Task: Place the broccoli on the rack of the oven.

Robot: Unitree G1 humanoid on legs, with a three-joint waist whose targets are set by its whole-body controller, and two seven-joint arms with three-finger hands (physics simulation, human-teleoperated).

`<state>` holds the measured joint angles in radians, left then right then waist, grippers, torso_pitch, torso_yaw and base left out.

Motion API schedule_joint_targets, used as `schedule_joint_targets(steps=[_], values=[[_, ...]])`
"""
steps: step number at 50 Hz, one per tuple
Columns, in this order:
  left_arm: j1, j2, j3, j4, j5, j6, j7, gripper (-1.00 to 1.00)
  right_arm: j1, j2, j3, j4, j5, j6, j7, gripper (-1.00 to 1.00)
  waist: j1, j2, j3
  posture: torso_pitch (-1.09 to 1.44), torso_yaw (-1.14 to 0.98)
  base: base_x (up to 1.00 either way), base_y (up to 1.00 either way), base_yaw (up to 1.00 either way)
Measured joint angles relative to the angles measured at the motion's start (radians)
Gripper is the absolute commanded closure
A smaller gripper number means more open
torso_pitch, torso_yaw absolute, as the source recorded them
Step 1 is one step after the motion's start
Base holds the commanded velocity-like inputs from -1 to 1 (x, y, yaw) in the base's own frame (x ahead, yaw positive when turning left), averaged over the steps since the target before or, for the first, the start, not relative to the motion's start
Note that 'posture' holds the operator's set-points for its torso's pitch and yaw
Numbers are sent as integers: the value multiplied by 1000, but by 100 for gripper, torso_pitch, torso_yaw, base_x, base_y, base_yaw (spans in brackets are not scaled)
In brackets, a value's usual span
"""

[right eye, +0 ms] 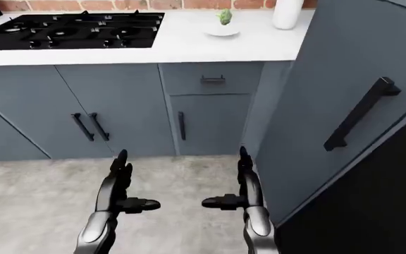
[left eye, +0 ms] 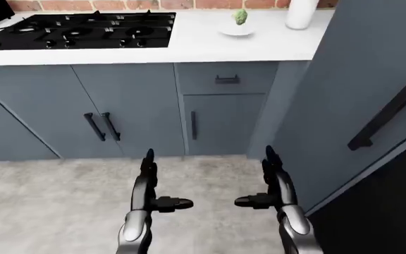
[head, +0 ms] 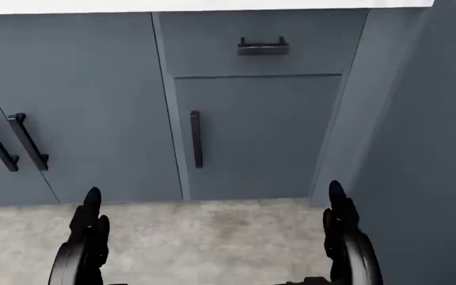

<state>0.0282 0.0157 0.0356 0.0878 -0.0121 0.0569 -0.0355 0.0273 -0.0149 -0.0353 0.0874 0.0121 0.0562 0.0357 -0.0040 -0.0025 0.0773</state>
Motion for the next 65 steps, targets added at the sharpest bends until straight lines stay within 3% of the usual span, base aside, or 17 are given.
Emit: schedule_joint_targets(steps=[1,3,5,7,18,25,33,55,65], values=[[0,2,2,-15,-3,-4,-2,-100,-1,-2,1,-15,1,-1,2,-100,-1,-4,-10,0,0,0,0,0],[-17,4,7,-59,-9,-29,-5,-100,-18,-6,-4,-56,1,-23,4,-100,6,-4,-60,0,0,0,0,0],[-18,2,5,-67,-12,-47,-7,-100,-24,-3,-4,-43,1,-50,5,-100,8,-10,-42,0,0,0,0,0],[-6,1,0,-54,-13,-46,-10,-100,-12,-4,0,-29,0,-47,7,-100,8,-9,-54,0,0,0,0,0],[-22,4,7,-22,-13,-42,-9,-100,-15,-3,-3,-32,-5,-24,2,-100,8,-4,-66,0,0,0,0,0],[-54,12,22,-58,-21,21,5,-100,-80,-11,-8,-52,-17,22,-15,-100,7,-4,-71,0,0,0,0,0],[-163,44,60,-71,-48,111,19,-100,-147,-22,-10,-118,-34,142,-26,-100,7,-1,-73,0,0,0,0,0],[-545,163,111,-157,-134,531,51,-100,-512,-109,-60,-337,10,666,-21,-100,10,1,-60,0,0,0,0,0],[-690,222,134,-136,-186,630,73,-100,-624,-148,-81,-337,55,751,-29,-100,9,1,-52,0,0,0,0,0]])
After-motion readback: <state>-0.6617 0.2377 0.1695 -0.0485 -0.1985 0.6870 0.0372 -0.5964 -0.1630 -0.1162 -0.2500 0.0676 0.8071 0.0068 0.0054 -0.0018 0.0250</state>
